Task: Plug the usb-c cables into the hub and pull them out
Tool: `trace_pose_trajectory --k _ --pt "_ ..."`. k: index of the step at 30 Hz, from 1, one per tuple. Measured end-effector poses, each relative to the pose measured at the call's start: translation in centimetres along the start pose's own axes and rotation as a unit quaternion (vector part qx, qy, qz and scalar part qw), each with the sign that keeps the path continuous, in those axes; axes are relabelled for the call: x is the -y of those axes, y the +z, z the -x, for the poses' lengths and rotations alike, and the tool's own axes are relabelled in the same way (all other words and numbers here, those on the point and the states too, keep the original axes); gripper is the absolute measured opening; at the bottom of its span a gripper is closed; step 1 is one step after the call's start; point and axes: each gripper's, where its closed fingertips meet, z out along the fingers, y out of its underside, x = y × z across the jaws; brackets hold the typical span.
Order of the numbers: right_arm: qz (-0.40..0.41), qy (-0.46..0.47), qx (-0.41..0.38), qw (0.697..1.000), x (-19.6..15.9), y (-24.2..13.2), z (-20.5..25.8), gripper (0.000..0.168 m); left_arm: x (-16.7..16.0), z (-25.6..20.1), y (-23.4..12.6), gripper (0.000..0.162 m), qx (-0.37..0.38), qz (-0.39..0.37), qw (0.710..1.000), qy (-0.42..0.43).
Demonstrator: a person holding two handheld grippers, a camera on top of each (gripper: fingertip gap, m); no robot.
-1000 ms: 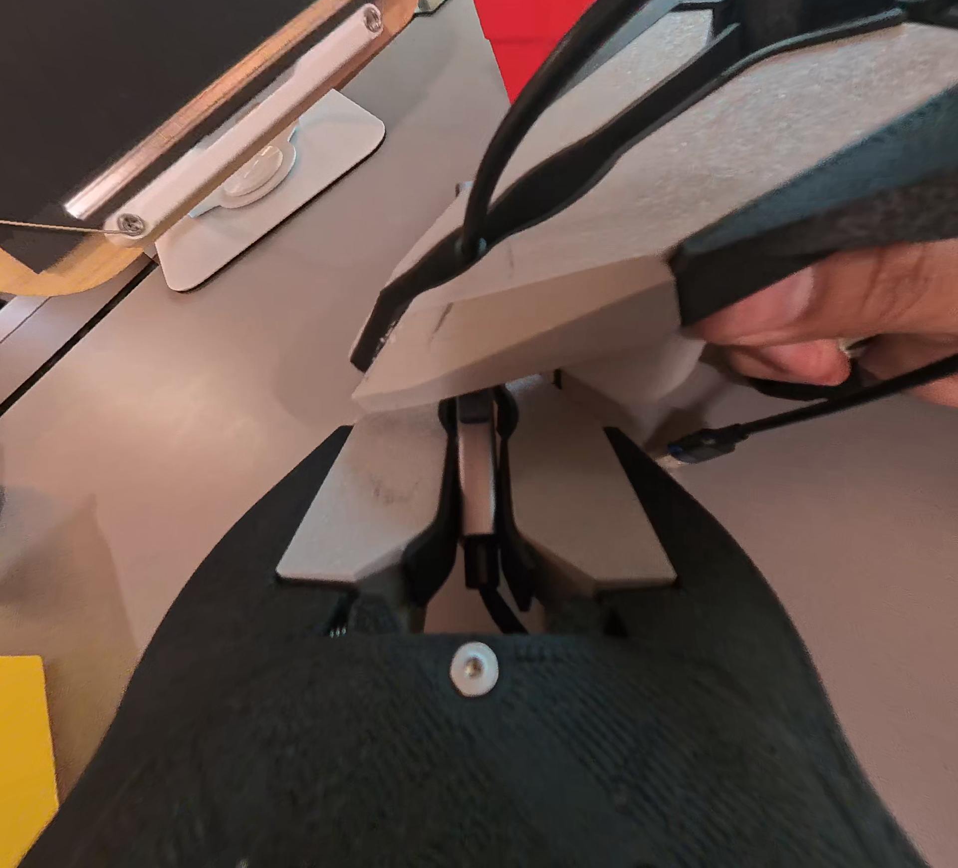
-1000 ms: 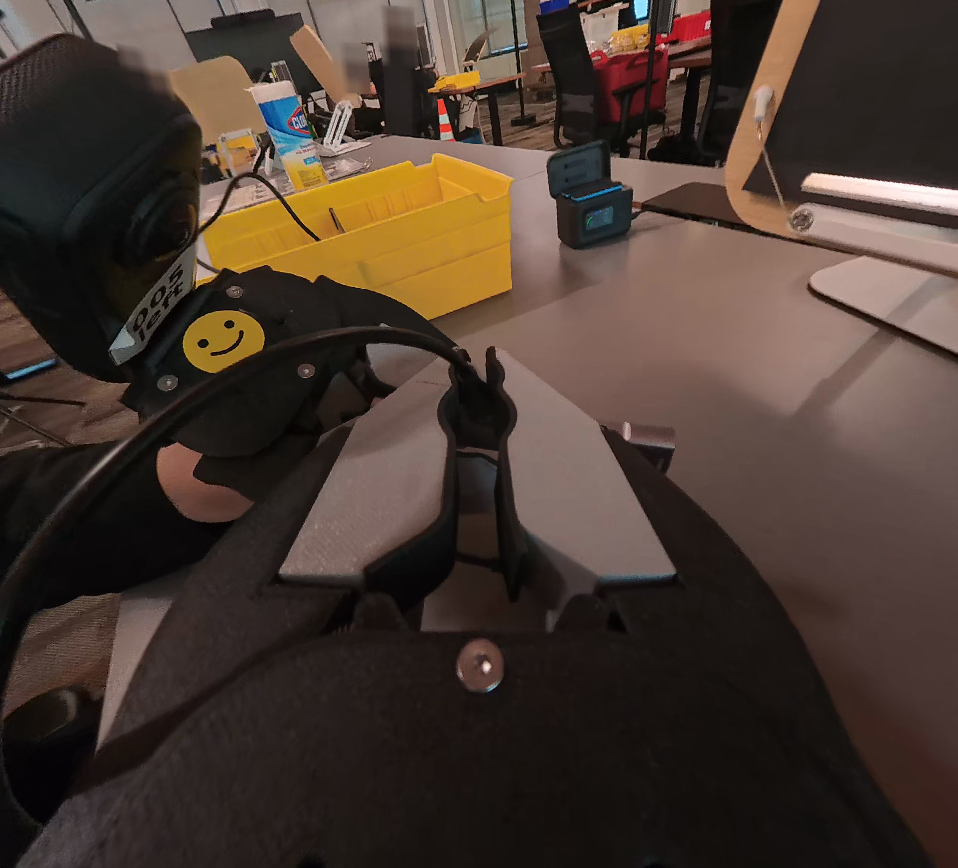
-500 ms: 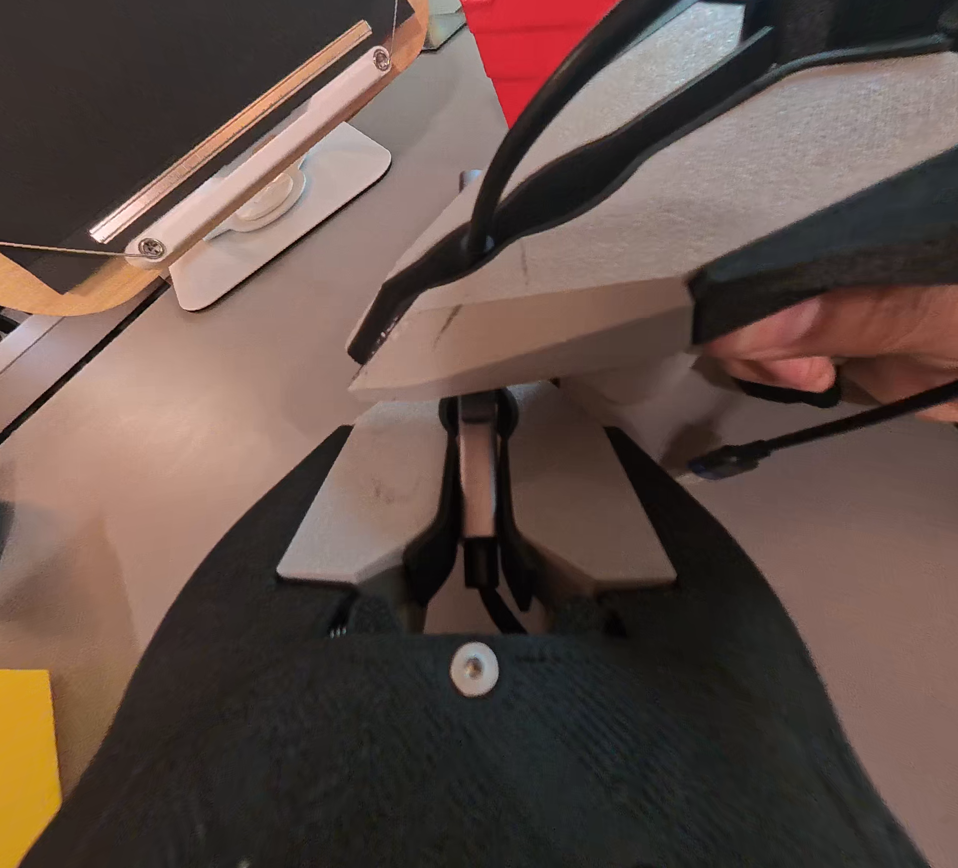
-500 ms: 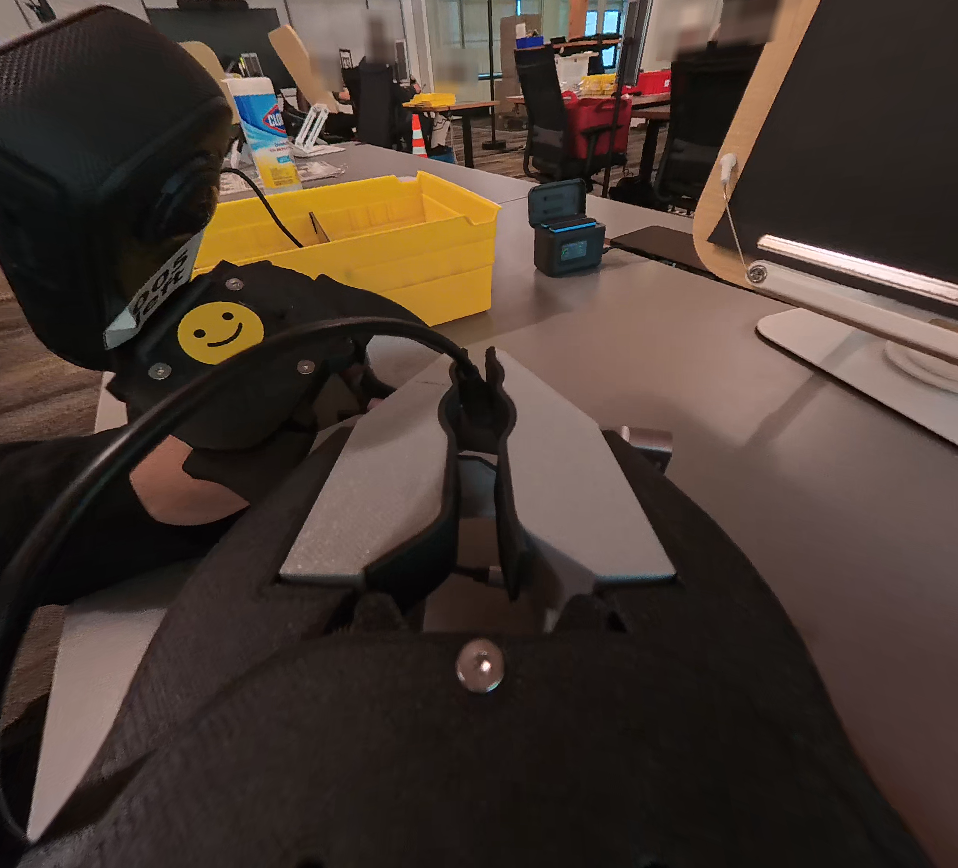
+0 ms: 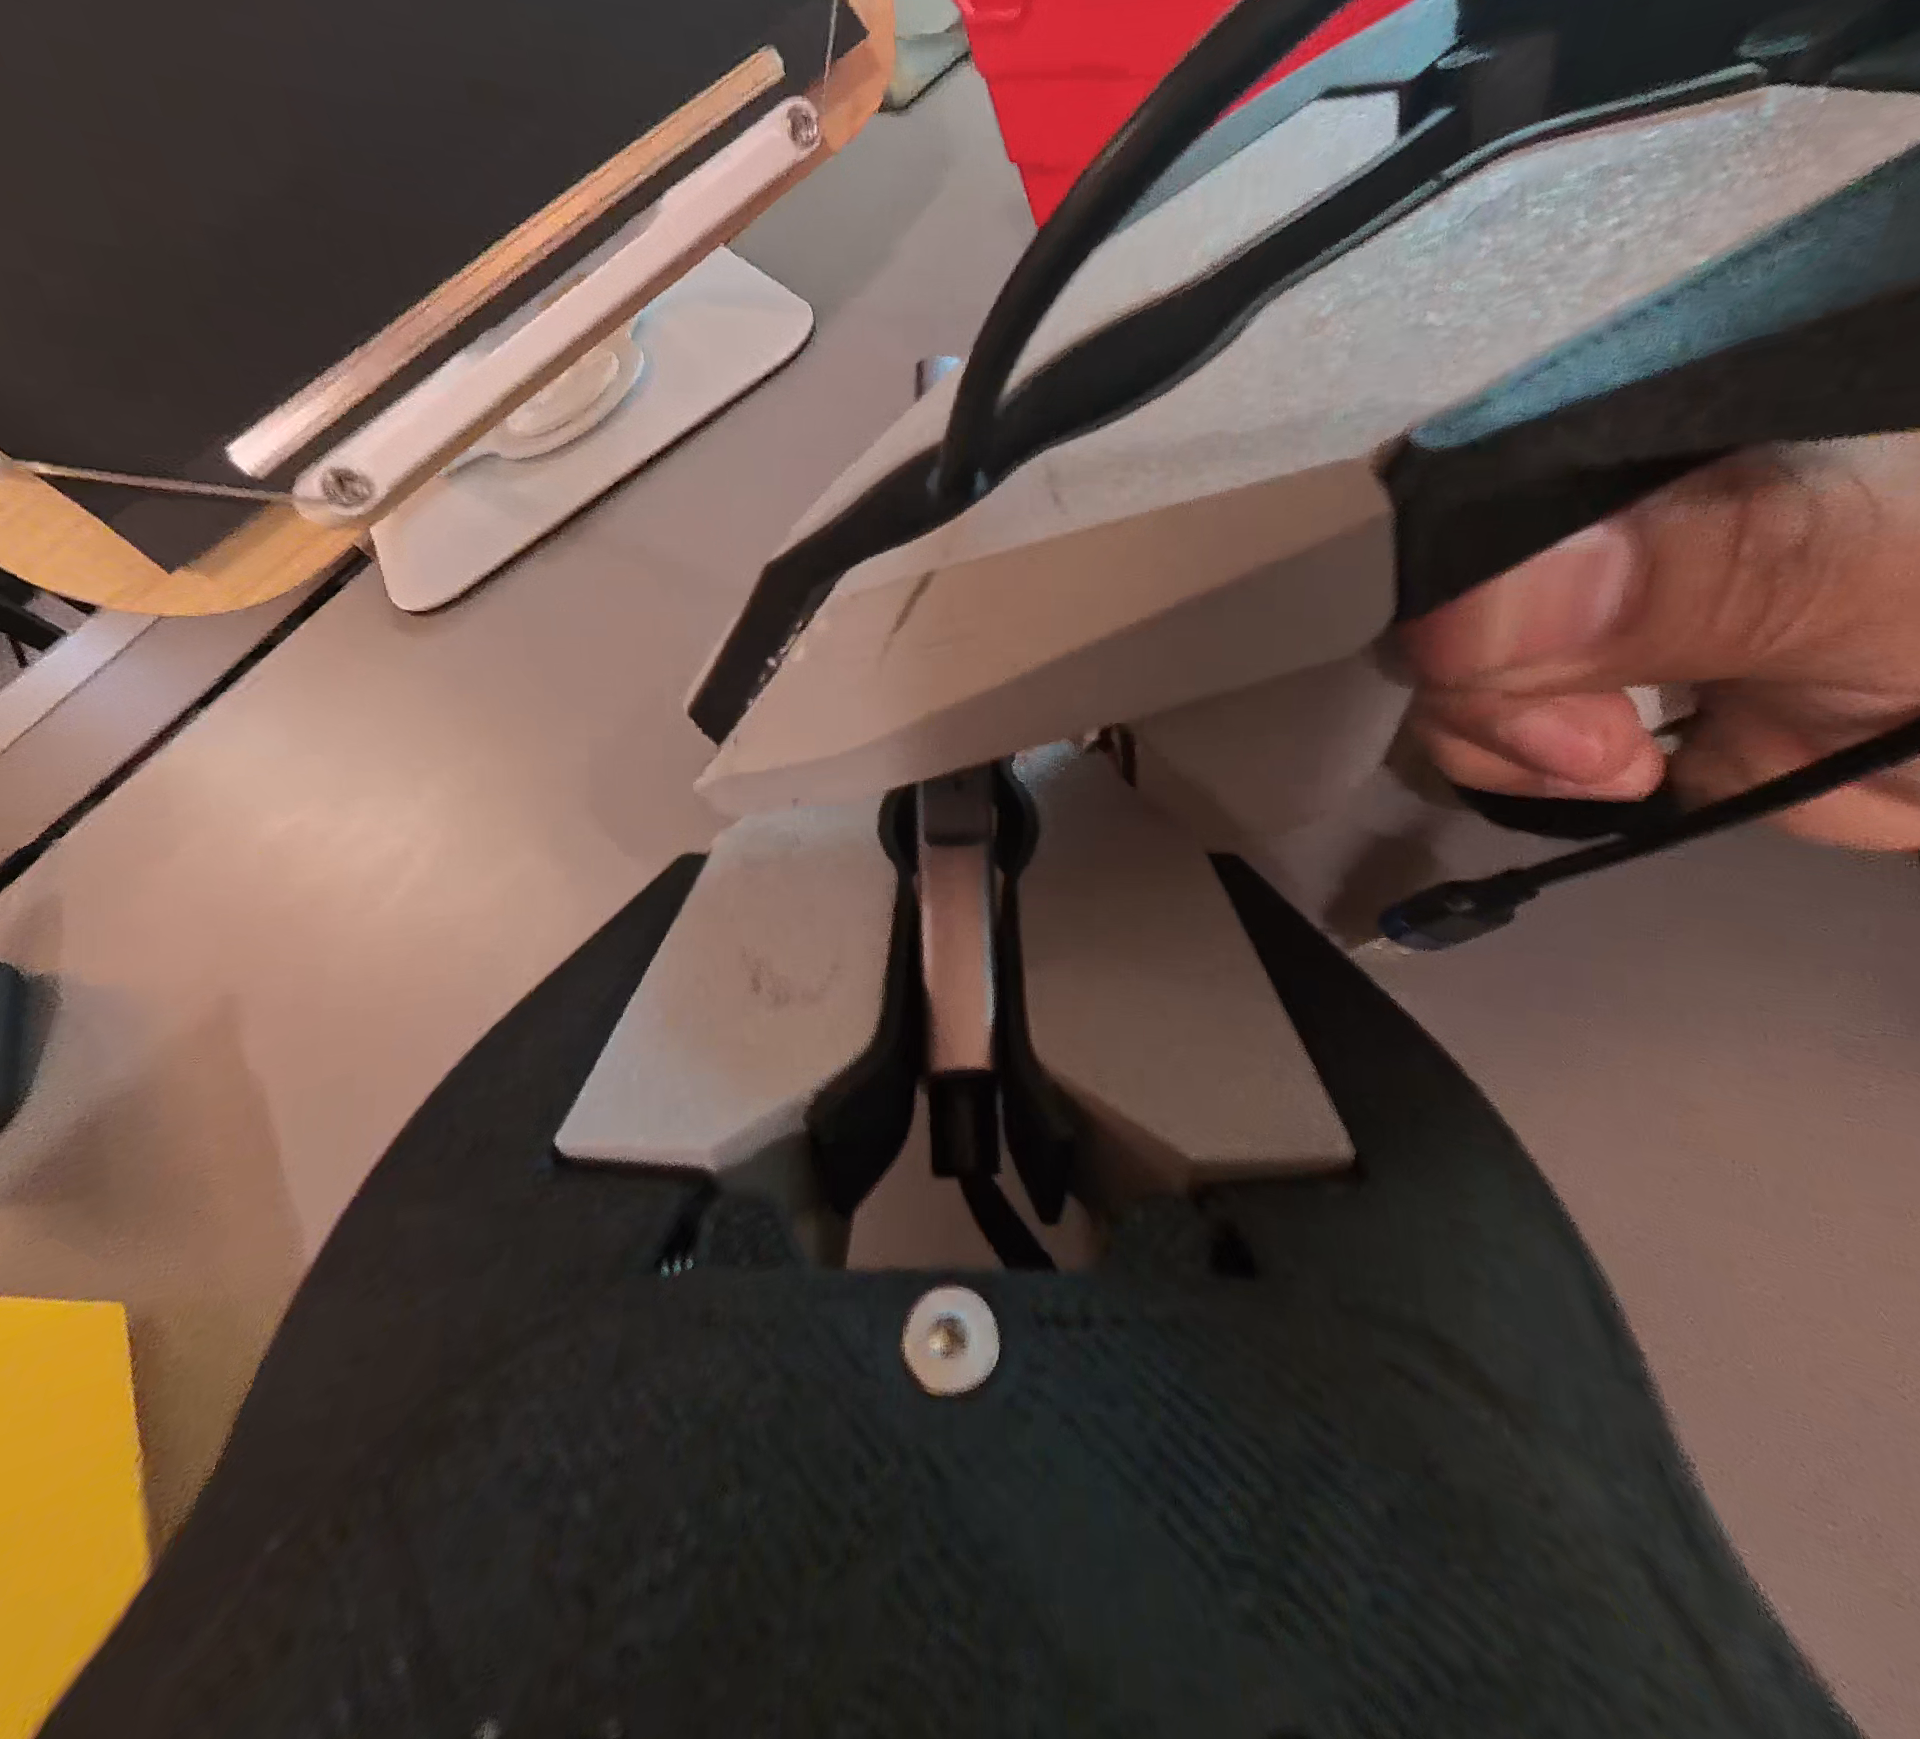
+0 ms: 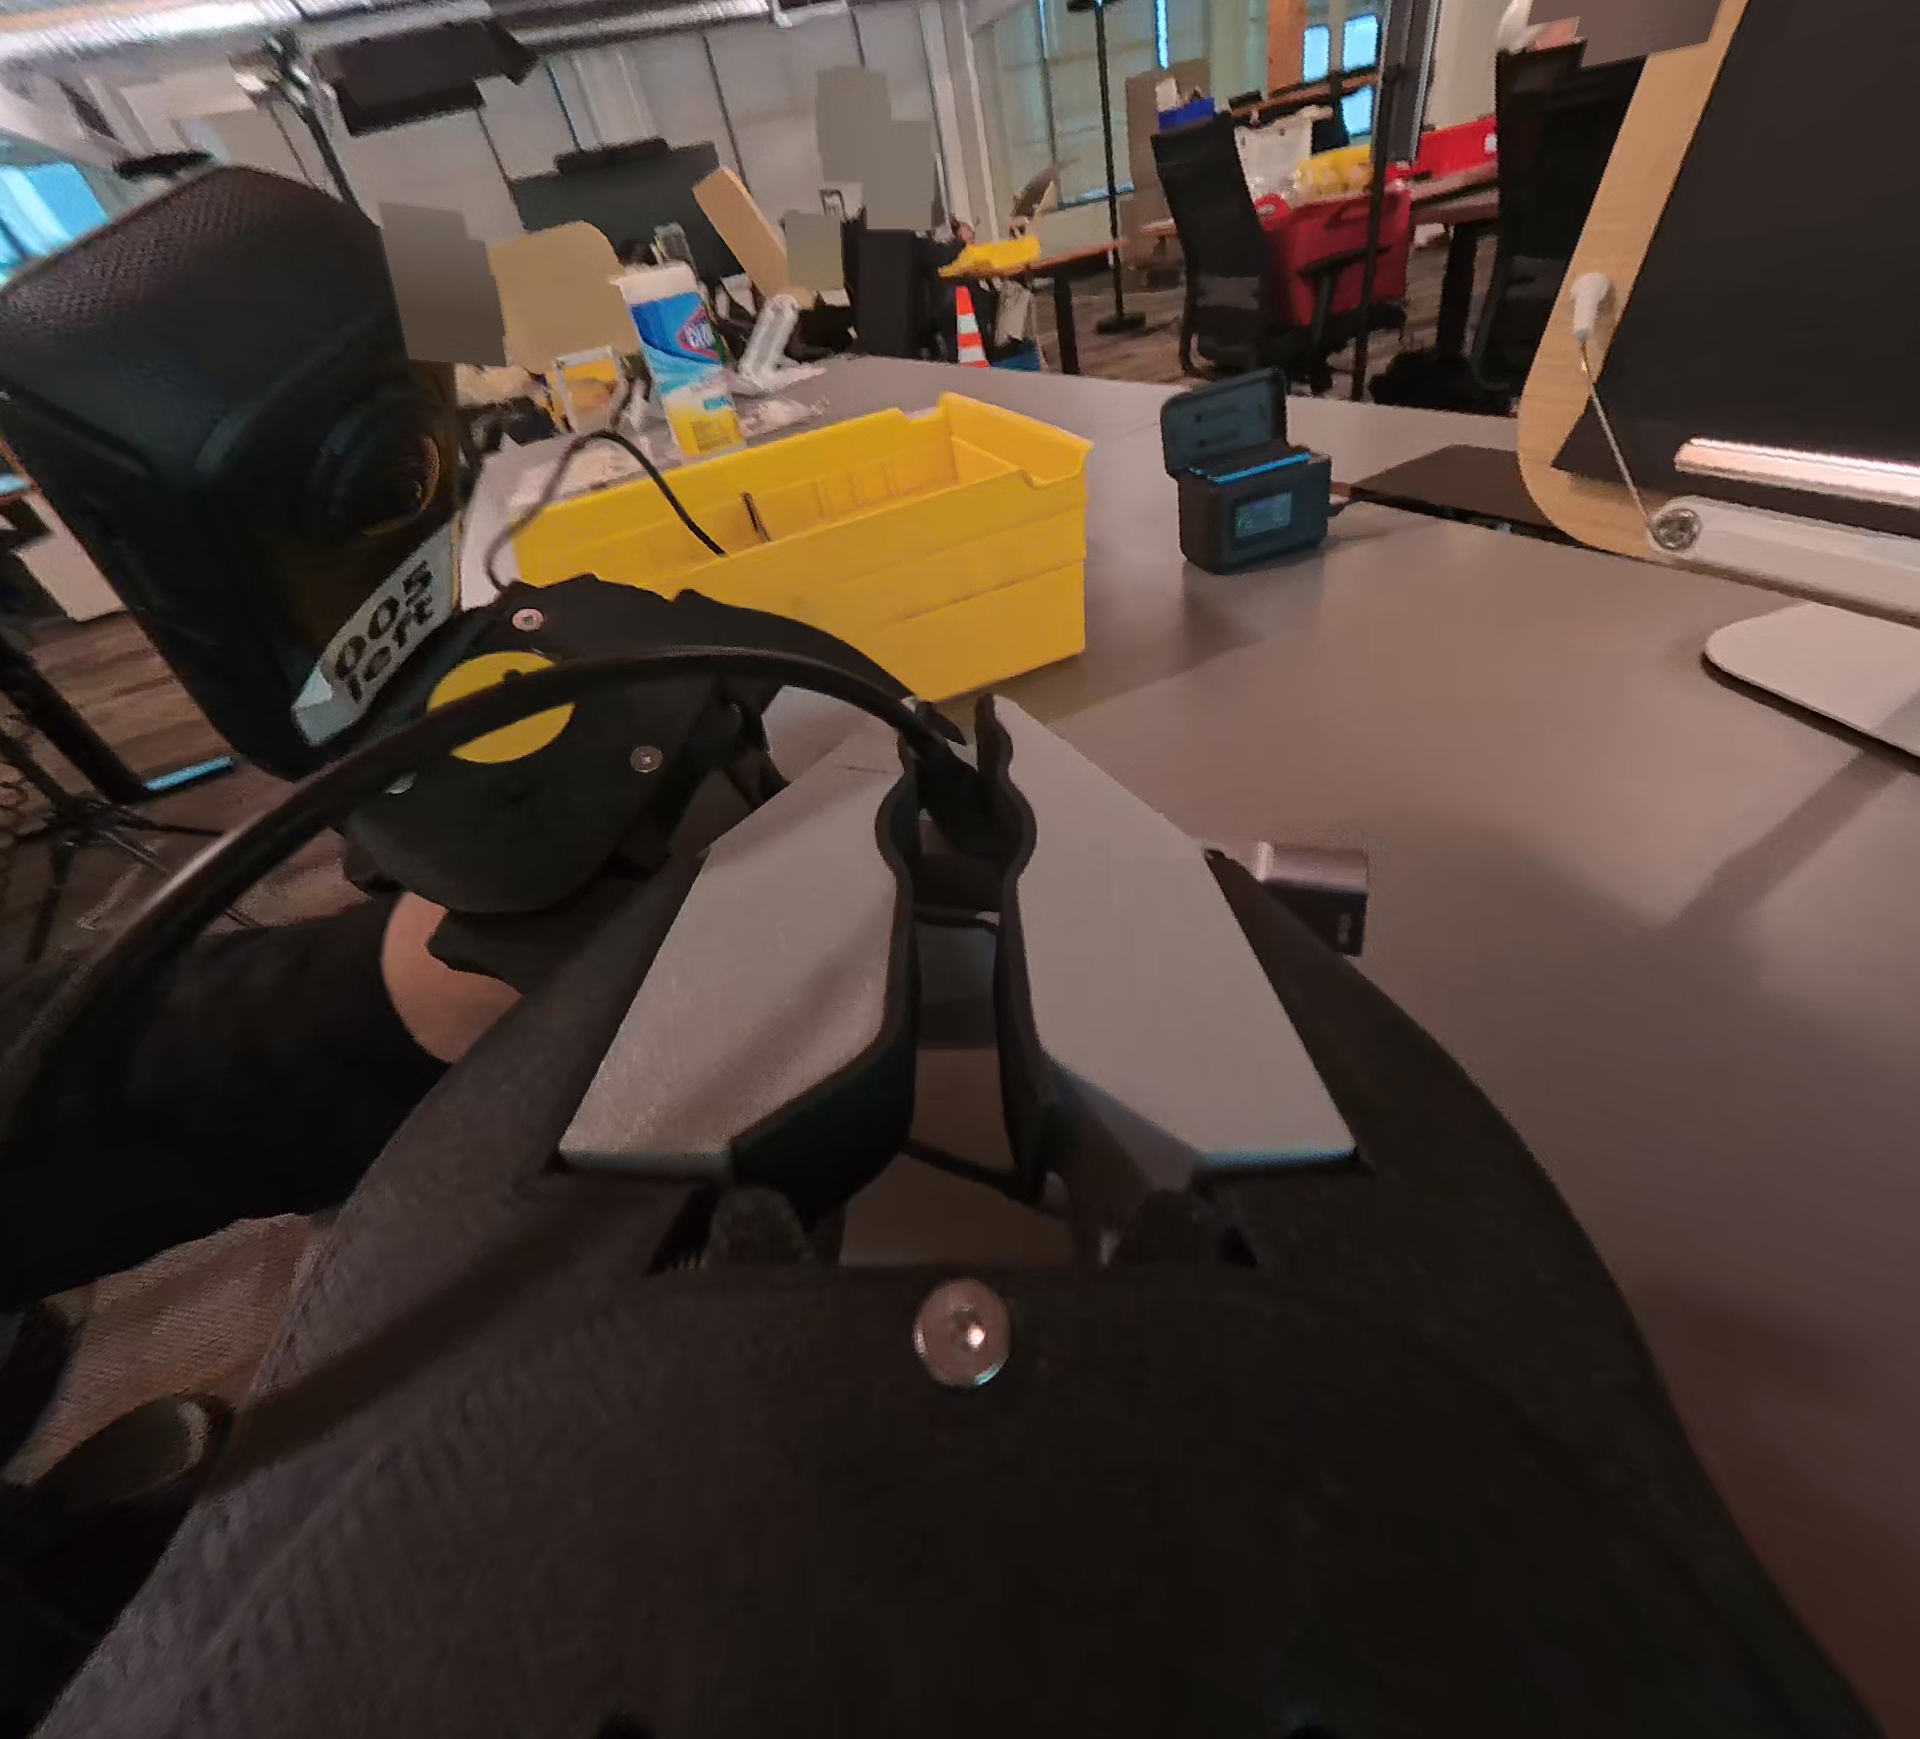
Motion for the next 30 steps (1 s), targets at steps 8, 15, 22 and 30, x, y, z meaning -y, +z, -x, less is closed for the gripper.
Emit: trace_pose_trajectory --k 8,15,22,30 --pt "0.039 -0.117 -0.089 0.988 -0.5 0.3 -1.3 0.008 -0.9 0.2 0.5 0.007 -0.042 0.006 0.995 -0.091" --pt "0.036 -0.105 -0.090 0.990 -0.6 0.2 -1.4 0.009 -1.3 0.8 0.4 0.007 -0.057 0.001 0.987 -0.152" --pt "0.065 -0.098 -0.090 0.989 -1.9 0.8 -1.7 0.009 -1.2 0.0 0.7 0.008 -0.039 0.011 0.996 -0.077" --pt "0.067 -0.075 -0.078 0.992 -2.3 0.9 -1.9 0.008 -1.5 0.3 1.0 0.010 -0.009 0.021 0.999 -0.040"
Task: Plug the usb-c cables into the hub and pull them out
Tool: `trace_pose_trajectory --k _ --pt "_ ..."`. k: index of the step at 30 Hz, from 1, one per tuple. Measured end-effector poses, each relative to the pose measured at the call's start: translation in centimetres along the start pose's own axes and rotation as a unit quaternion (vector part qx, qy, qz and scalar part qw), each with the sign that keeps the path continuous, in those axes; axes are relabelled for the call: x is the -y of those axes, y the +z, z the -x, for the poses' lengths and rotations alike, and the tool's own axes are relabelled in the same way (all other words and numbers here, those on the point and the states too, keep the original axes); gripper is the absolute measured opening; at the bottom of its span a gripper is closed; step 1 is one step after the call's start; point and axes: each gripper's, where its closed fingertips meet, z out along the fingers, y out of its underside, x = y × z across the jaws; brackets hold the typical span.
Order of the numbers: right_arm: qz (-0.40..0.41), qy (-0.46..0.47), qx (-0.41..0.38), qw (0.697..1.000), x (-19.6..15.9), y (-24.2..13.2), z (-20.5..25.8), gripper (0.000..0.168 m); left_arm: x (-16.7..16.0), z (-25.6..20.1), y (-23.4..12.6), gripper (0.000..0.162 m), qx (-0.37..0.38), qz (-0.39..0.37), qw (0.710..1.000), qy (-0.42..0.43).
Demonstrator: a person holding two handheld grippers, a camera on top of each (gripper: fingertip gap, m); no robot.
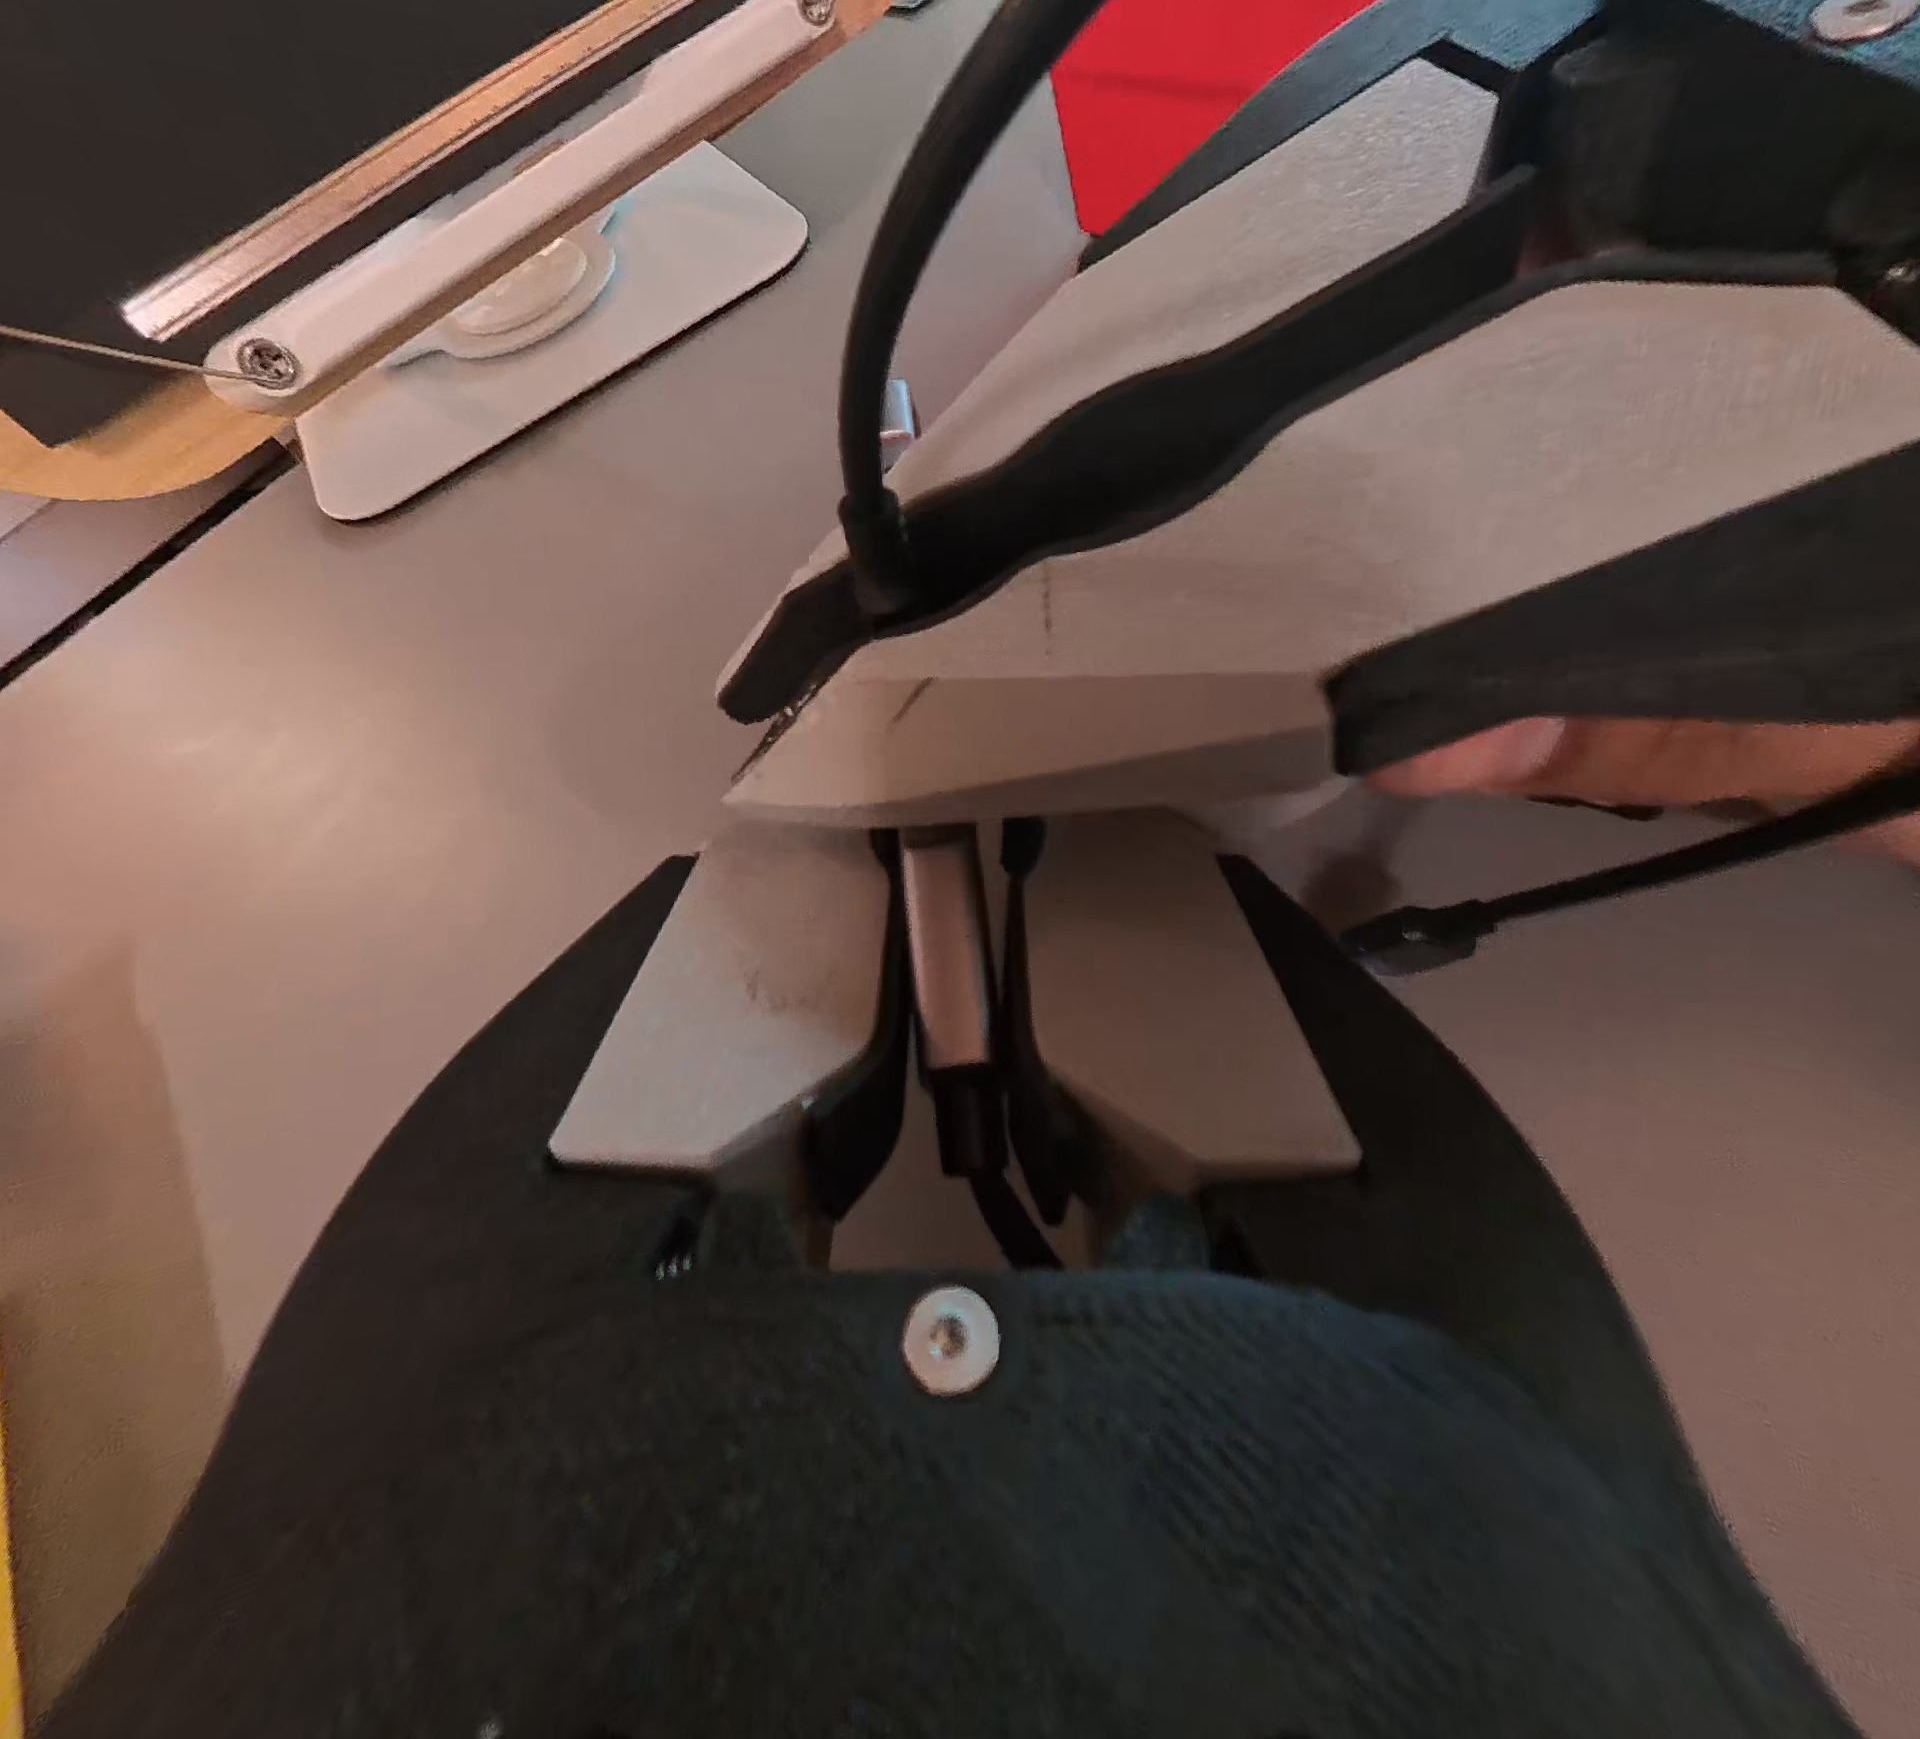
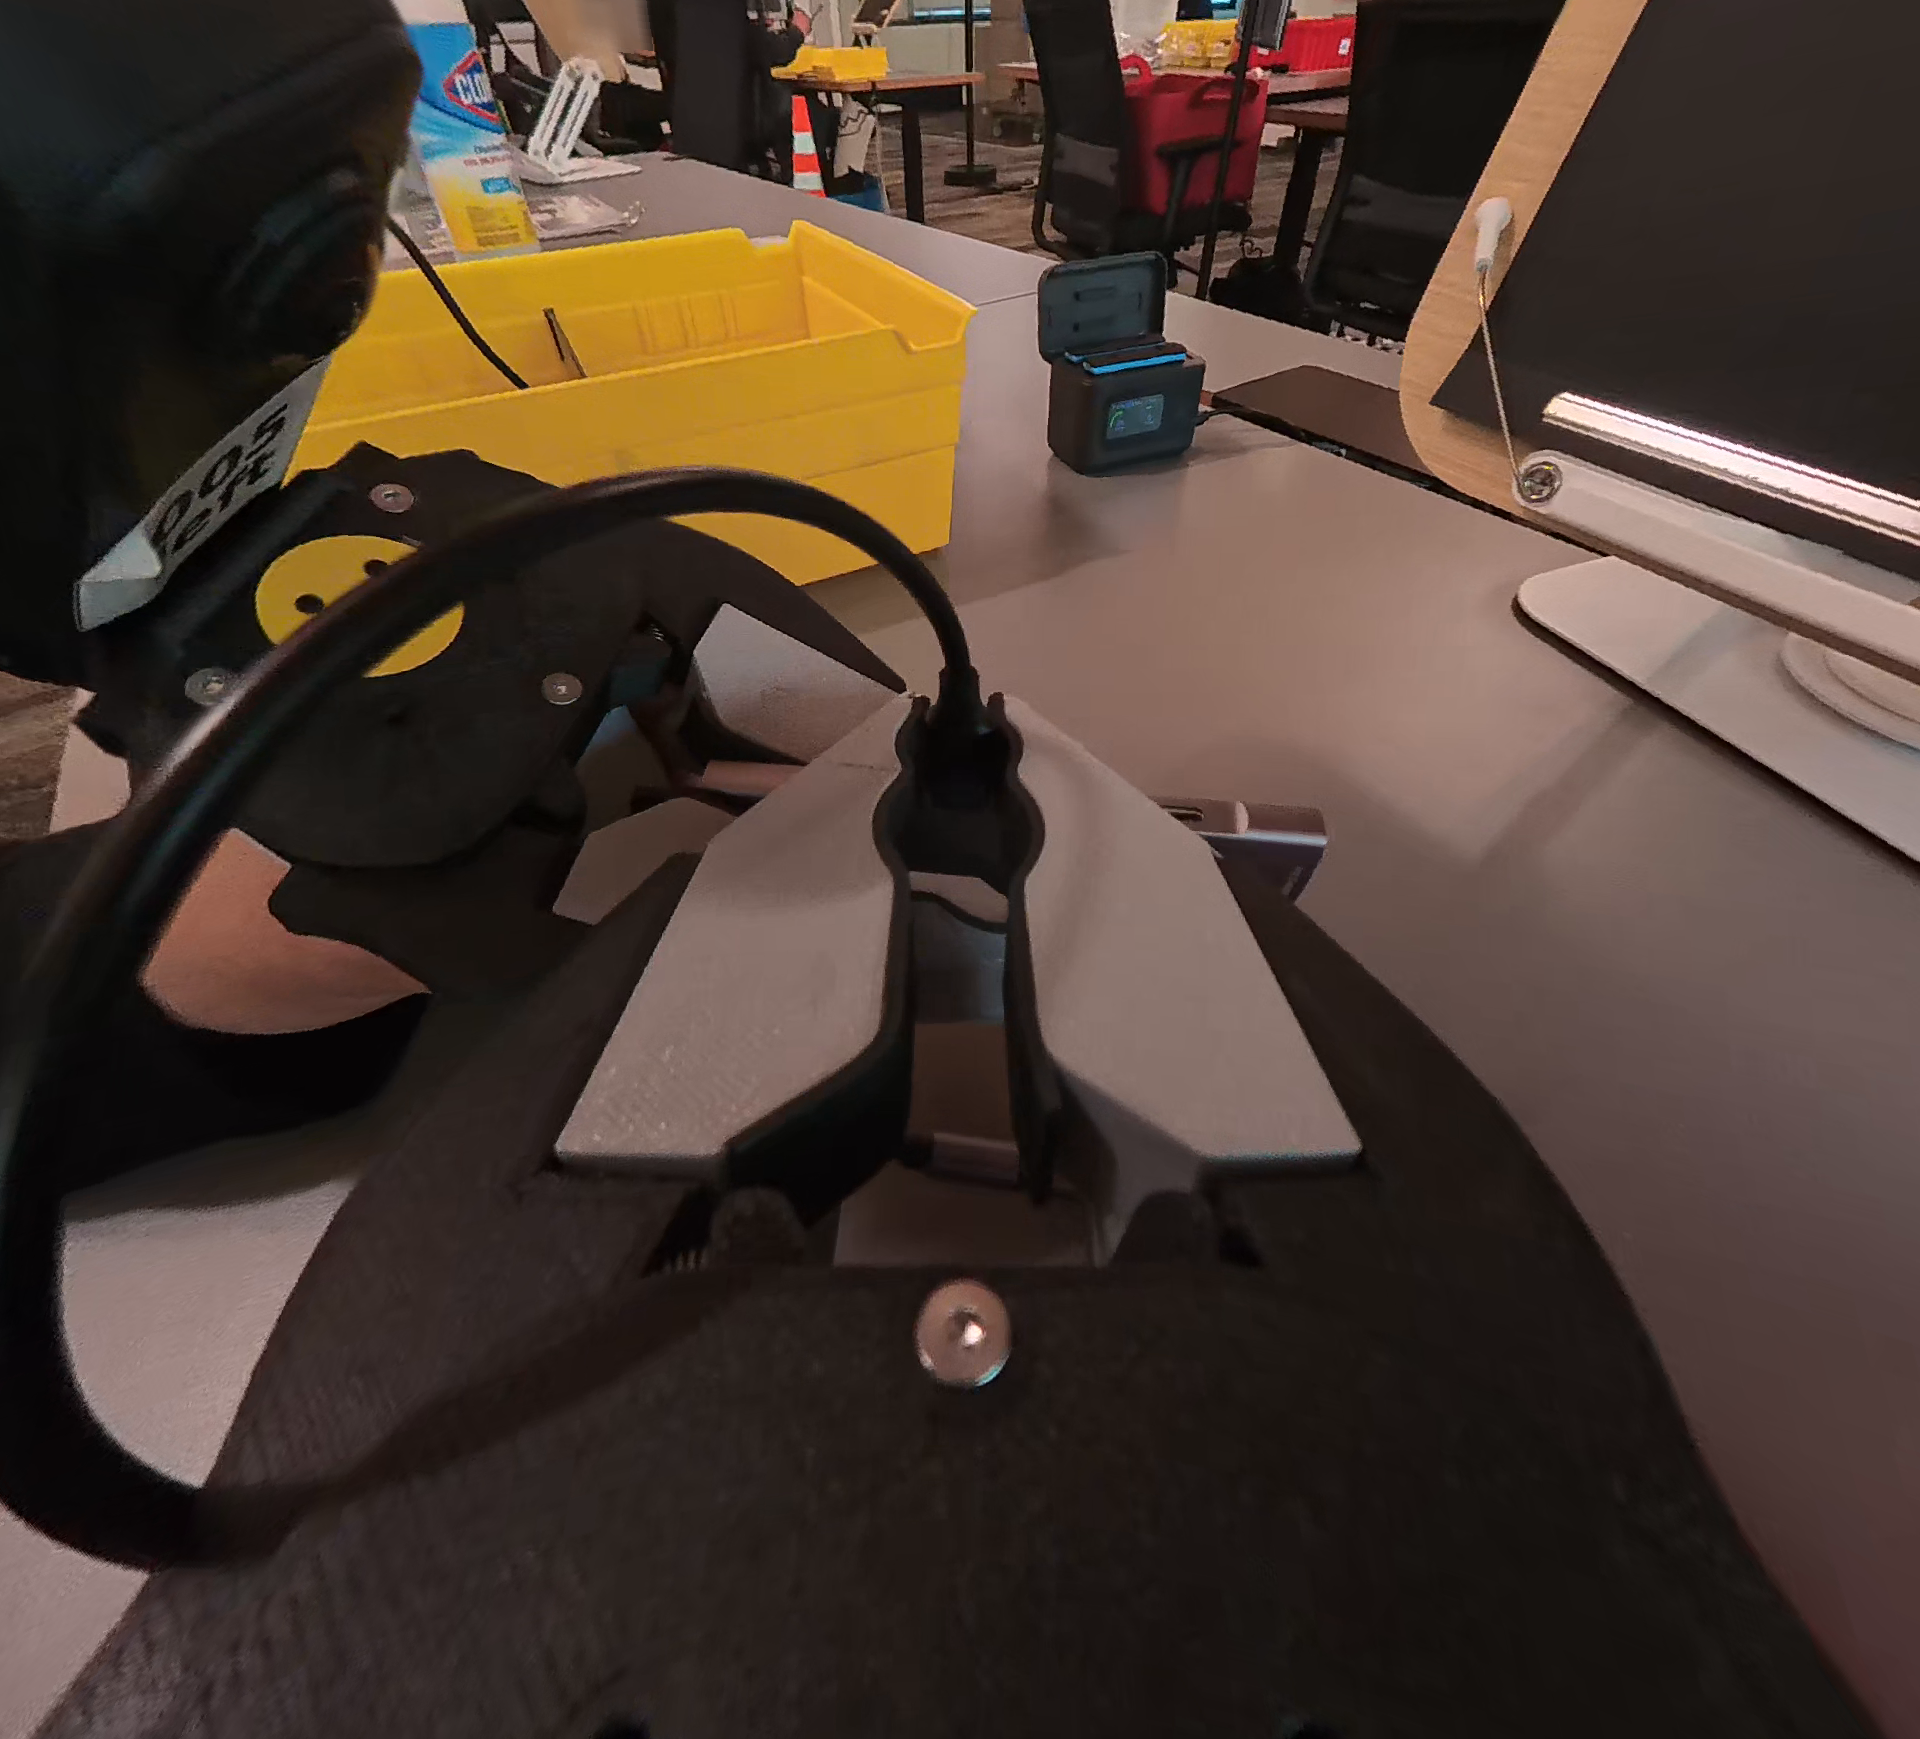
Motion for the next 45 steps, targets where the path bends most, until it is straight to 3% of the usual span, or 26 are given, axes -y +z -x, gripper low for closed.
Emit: trace_pose_trajectory --k 8,12,15,17,30,32,34,36,37,39,42,45 --pt "0.018 -0.001 -0.008 1.000 -0.3 -0.2 0.1 0.008 -0.1 0.0 0.0 0.008 0.006 0.006 1.000 0.006" --pt "0.030 0.009 -0.001 1.000 -0.6 -0.1 0.1 0.008 -0.6 0.6 0.1 0.007 0.044 0.023 0.998 0.048" --pt "0.021 0.005 -0.004 1.000 -0.2 -0.3 0.0 0.007 -0.2 0.3 0.1 0.006 0.025 0.014 0.999 0.026" --pt "0.005 0.038 0.019 0.999 0.1 -0.6 0.2 0.007 0.1 -0.2 -0.1 0.007 0.000 0.004 1.000 0.004" --pt "-0.023 0.193 0.124 0.973 0.5 -0.6 0.8 0.007 -0.2 0.0 -0.2 0.007 0.011 0.016 1.000 0.013" --pt "0.001 0.152 0.098 0.984 -0.1 -0.3 0.5 0.007 -0.6 -0.2 0.1 0.007 0.000 0.023 1.000 0.003" --pt "0.029 0.024 0.023 0.999 -0.2 -0.2 0.2 0.006 -0.5 -0.2 0.1 0.007 -0.001 0.020 1.000 -0.002" --pt "0.050 -0.110 -0.062 0.991 0.0 -0.3 -0.1 0.006 -0.4 0.1 0.0 0.006 0.010 0.015 1.000 0.004" --pt "0.049 -0.133 -0.077 0.987 0.4 -0.4 0.0 0.005 -0.1 0.2 -0.2 0.006 0.007 0.004 1.000 0.002" --pt "0.041 -0.105 -0.063 0.992 0.6 -0.4 0.2 0.005 0.0 0.2 -0.3 0.006 0.009 0.001 1.000 0.004" --pt "0.007 0.070 0.039 0.997 0.8 -0.7 0.5 0.007 0.2 0.0 -0.3 0.006 0.009 0.003 1.000 0.010" --pt "-0.009 0.115 0.069 0.991 0.9 -1.0 0.5 0.006 0.4 -0.1 -0.1 0.007 0.013 0.005 1.000 0.020"
